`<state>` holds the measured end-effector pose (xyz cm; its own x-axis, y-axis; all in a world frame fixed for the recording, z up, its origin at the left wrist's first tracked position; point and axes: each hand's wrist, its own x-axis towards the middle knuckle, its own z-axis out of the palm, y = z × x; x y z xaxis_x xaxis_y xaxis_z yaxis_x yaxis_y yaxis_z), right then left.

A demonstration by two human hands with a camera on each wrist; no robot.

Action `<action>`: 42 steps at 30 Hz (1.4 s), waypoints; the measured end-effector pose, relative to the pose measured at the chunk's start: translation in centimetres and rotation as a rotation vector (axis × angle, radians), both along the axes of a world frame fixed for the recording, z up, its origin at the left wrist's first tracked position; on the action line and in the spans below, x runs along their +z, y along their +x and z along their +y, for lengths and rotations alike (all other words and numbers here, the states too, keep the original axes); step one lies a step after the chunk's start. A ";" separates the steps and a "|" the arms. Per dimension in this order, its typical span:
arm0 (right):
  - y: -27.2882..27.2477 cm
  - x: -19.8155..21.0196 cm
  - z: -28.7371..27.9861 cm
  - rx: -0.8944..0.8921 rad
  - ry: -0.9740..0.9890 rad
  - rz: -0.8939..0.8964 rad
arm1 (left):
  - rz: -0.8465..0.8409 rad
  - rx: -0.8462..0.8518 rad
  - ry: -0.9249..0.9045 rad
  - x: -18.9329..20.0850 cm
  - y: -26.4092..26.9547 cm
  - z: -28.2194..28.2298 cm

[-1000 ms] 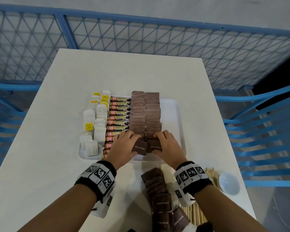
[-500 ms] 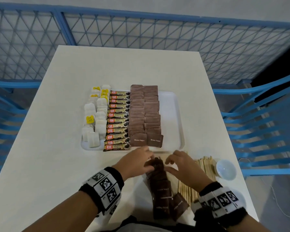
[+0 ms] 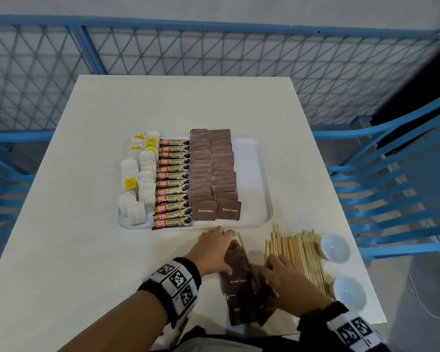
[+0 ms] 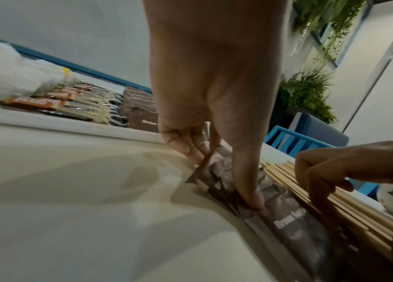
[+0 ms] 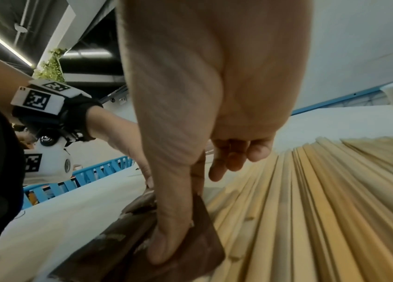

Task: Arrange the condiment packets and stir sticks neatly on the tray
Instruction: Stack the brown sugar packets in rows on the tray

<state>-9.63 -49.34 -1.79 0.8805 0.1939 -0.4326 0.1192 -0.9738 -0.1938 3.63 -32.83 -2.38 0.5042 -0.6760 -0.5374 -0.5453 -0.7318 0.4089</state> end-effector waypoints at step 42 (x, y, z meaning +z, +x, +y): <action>4.7 0.6 8.9 0.160 0.295 0.326 | 1.160 1.086 -0.902 3.1 2.5 12.6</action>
<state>-4.96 -40.43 -1.15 0.6569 0.4727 -0.5874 0.1509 -0.8458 -0.5118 6.10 -20.20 0.71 0.5483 -0.5889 -0.5937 0.7805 0.1054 0.6162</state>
